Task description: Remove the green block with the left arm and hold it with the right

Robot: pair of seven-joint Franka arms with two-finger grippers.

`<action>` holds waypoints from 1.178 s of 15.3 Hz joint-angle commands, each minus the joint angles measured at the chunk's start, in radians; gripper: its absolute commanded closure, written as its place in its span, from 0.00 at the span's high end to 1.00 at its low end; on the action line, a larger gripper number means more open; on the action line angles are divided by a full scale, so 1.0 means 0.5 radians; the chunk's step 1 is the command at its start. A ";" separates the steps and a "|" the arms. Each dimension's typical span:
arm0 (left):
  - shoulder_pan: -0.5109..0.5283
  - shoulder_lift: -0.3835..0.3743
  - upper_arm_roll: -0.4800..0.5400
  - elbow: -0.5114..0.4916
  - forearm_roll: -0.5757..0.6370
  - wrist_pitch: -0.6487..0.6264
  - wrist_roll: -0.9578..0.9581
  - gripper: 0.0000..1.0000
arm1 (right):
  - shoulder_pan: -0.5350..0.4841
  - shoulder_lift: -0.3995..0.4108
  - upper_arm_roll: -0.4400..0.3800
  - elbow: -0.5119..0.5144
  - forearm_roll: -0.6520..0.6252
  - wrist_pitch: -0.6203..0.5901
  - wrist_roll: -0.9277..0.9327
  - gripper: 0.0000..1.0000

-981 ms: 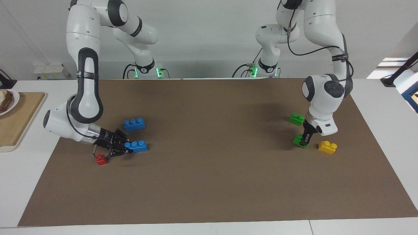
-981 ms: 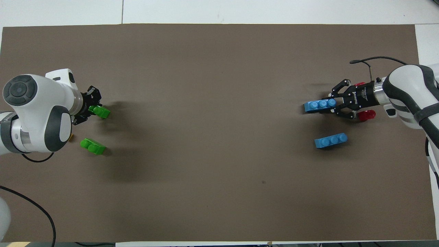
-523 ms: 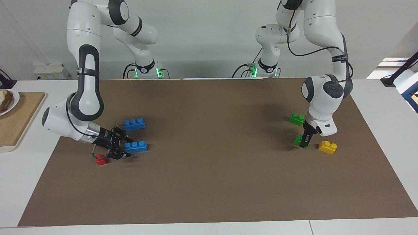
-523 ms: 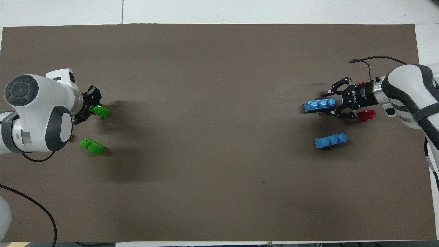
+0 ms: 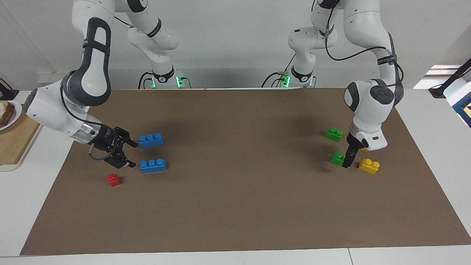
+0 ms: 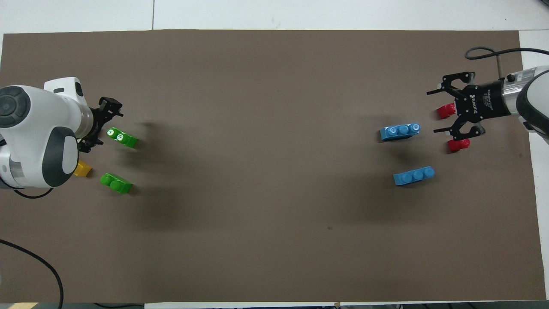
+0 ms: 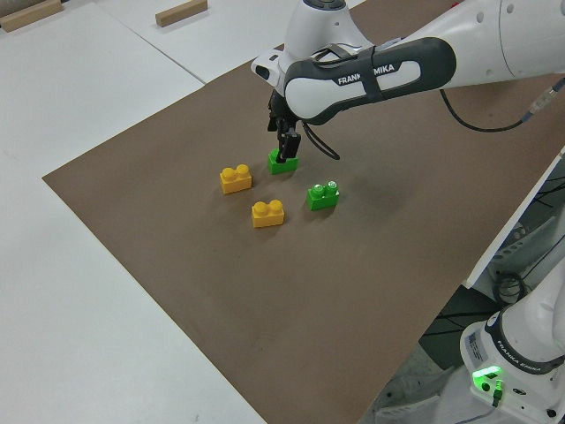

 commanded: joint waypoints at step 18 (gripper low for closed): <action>-0.001 -0.729 -0.012 0.318 -0.093 -1.306 1.751 1.00 | 0.129 -0.655 0.041 0.290 -1.051 -0.831 -1.994 1.00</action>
